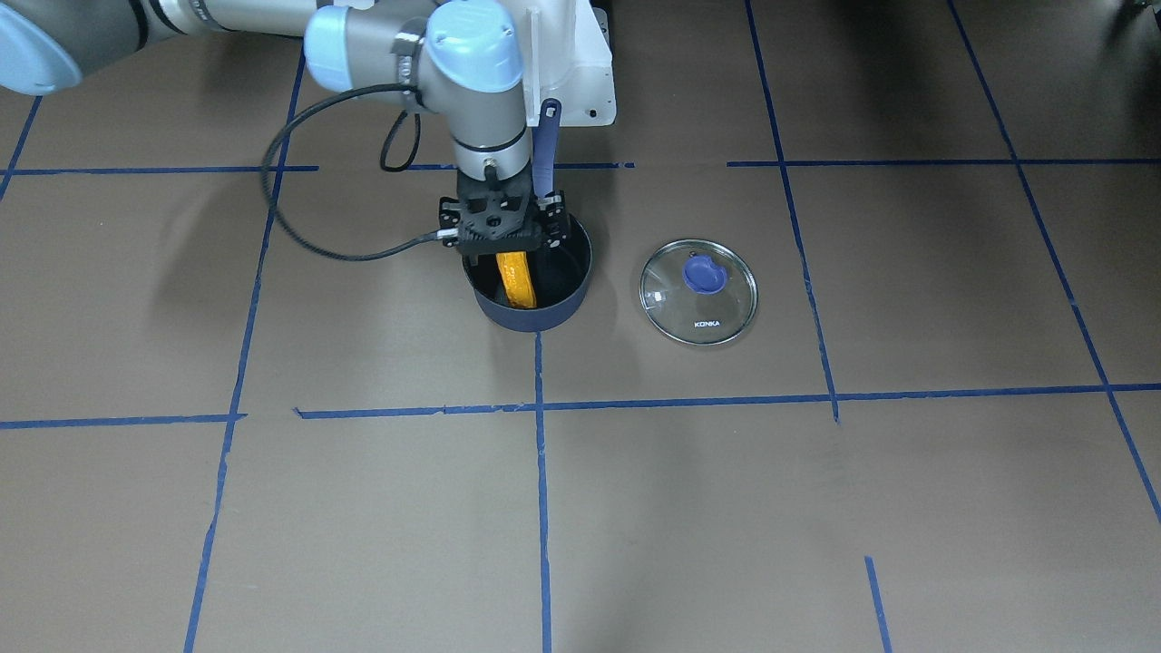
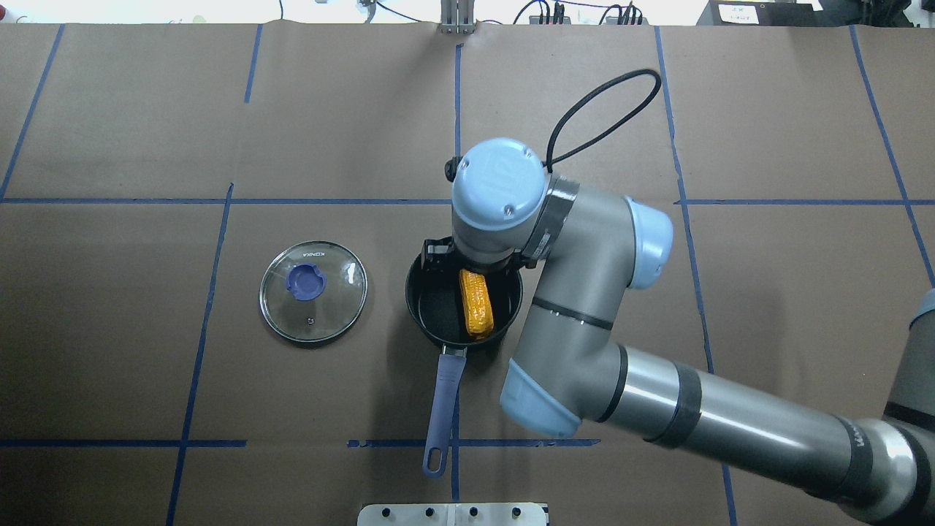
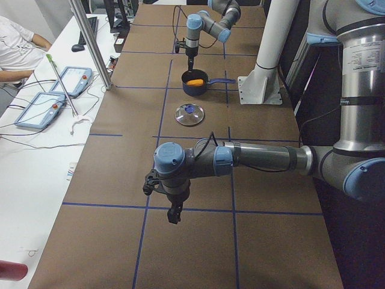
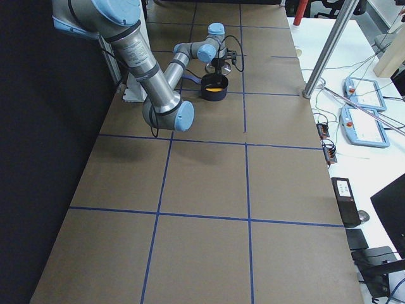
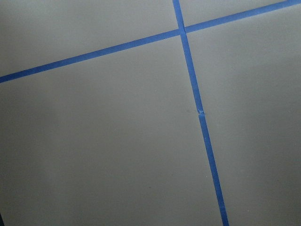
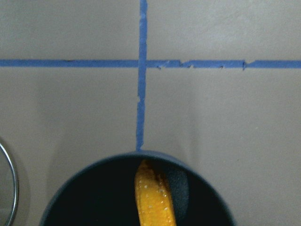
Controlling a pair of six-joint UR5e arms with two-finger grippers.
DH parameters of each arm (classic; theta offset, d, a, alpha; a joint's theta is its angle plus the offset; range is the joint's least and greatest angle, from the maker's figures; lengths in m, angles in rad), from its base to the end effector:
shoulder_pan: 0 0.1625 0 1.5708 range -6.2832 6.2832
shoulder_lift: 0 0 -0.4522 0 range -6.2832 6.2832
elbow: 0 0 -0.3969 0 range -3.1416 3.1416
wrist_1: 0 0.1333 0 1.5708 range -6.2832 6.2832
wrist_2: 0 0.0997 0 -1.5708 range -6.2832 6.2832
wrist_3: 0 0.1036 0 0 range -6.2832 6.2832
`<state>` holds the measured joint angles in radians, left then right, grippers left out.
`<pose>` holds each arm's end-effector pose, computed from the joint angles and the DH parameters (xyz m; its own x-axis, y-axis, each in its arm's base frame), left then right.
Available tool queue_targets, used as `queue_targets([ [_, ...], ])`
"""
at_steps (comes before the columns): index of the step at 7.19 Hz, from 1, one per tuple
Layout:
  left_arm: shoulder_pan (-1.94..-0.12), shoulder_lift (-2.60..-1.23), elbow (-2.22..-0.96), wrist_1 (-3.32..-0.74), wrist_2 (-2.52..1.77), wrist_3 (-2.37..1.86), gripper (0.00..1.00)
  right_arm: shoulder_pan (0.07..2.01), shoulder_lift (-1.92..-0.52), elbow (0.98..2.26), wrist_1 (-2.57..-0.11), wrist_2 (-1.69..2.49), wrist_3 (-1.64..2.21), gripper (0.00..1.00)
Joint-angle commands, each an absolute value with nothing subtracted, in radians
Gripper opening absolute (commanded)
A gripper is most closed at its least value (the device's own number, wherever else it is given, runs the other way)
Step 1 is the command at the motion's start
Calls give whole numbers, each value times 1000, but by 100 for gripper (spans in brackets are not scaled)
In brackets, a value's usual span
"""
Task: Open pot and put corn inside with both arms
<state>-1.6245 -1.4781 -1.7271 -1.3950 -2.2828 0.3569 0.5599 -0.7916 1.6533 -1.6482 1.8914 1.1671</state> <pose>-0.0894 -0.4404 0.6766 0.7233 0.2402 -0.6474 -0.2128 0.9695 0.1219 -0.5534 -0.4657 0.1822 0.6755 -0.0166 0.7372 -0.0545 0.9959 0.0723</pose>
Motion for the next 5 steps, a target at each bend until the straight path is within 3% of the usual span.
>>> queue_targets([
  [1, -1623, -1482, -1712, -1394, -2283, 356, 100, 795, -863, 1637, -1657, 2090, 933, 100],
  [5, -1623, -1488, -1712, -1401, -2281, 350, 100, 1249, -1307, 1652, -1651, 2273, 33, 100],
])
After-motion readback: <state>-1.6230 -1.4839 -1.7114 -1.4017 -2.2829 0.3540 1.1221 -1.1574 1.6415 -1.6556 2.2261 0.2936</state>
